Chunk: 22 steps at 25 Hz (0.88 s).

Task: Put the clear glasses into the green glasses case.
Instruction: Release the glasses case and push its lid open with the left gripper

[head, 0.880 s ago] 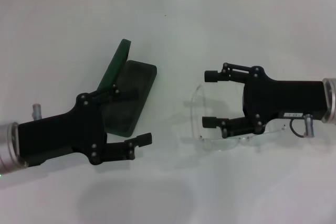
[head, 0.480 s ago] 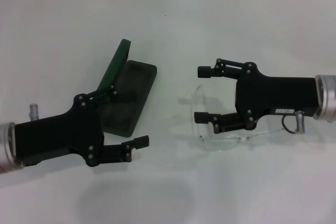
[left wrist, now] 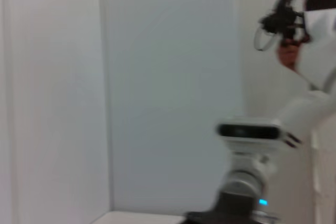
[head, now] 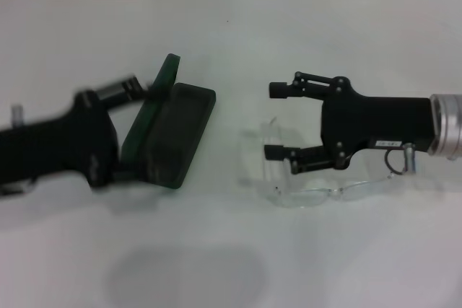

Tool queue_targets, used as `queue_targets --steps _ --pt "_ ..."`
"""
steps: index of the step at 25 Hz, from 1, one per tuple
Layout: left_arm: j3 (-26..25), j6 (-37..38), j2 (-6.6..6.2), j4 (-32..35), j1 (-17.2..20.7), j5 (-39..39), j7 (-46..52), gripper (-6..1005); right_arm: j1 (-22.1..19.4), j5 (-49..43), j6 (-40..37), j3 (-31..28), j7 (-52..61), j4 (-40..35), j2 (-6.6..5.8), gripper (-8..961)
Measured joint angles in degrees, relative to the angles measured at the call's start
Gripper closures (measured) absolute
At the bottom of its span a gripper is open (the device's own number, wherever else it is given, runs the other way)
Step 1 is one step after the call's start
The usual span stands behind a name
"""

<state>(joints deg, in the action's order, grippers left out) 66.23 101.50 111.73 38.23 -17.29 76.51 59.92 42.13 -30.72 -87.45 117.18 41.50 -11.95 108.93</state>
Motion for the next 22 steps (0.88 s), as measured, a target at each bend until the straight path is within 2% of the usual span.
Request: queue_targets --steps 2,4,6,9,12,15,22 --pt "-4.0 -2.4 -0.03 4.2 -0.4 2.6 9.1 124 -0.8 -0.1 0.0 -1.4 0.0 0.2 -0.09 69" --pt "-5.7 -4.3 0.1 6.0 -0.8 4.5 13.0 124 -1.9 -0.3 0.0 -3.0 -0.1 0.2 -0.31 69" --pt "-9.9 -14.6 1.53 12.4 -2.6 16.4 28.0 124 -3.0 -0.3 -0.2 -3.8 -0.1 0.0 -0.64 69" --pt "-10.4 -20.8 3.19 15.1 -4.1 25.1 35.4 124 -3.9 -0.3 -0.4 -4.2 -0.3 -0.1 -0.86 69" --pt "-10.4 -24.3 5.64 16.0 -6.3 32.4 38.9 130 -4.0 -0.4 0.0 -4.2 -0.4 0.1 -0.87 69" --pt "-10.4 -26.7 7.33 16.2 -8.1 37.2 41.5 149 -4.0 -0.4 0.2 -4.0 -0.4 0.6 -0.87 69" --pt "-10.0 -29.3 7.73 16.4 -8.7 39.6 44.6 193 -4.8 -1.8 0.9 -4.1 -0.5 0.6 -0.84 69"
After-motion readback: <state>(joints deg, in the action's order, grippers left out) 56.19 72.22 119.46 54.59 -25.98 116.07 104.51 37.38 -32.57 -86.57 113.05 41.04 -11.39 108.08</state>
